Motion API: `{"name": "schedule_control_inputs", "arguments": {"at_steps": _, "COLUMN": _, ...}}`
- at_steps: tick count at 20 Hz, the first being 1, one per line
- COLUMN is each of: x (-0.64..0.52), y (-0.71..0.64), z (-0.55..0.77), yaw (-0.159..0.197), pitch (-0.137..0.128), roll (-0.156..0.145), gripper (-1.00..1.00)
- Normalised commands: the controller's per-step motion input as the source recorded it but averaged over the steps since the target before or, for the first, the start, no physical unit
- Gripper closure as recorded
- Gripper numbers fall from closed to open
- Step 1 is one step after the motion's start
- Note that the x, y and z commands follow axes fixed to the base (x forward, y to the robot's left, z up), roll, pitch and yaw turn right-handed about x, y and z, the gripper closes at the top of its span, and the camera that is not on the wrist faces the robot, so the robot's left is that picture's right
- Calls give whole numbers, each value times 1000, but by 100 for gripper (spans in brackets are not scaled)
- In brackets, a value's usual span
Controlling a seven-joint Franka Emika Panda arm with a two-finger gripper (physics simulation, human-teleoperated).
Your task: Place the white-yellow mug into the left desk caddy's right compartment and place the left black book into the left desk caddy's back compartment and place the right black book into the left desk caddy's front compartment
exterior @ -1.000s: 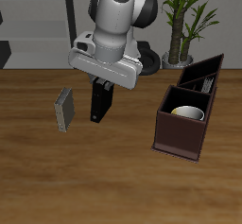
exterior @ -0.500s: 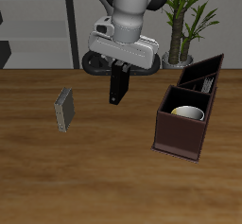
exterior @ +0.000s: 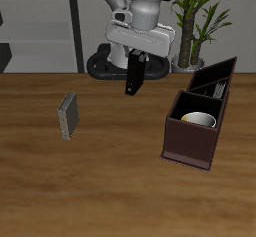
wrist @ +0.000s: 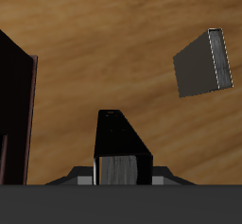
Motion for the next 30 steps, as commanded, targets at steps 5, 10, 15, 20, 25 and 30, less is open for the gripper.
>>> {"name": "schedule_control_inputs", "arguments": {"at_steps": 5, "x": -328, "y": 286, "z": -29, "yaw": -8, "pitch": 7, "roll": -14, "gripper": 100}}
{"name": "schedule_control_inputs", "arguments": {"at_steps": 10, "x": -153, "y": 253, "z": 53, "yaw": -34, "pitch": 14, "roll": 10, "gripper": 100}}
{"name": "schedule_control_inputs", "arguments": {"at_steps": 15, "x": 47, "y": 523, "z": 110, "yaw": 25, "pitch": 8, "roll": 55, "gripper": 100}}
{"name": "schedule_control_inputs", "arguments": {"at_steps": 20, "x": 181, "y": 389, "z": -26, "yaw": 14, "pitch": 43, "roll": 41, "gripper": 100}}
{"name": "schedule_control_inputs", "arguments": {"at_steps": 25, "x": 121, "y": 384, "z": 110, "yaw": 44, "pitch": -11, "roll": 54, "gripper": 100}}
{"name": "schedule_control_inputs", "arguments": {"at_steps": 30, "x": 195, "y": 209, "z": 126, "yaw": -19, "pitch": 26, "roll": -7, "gripper": 100}}
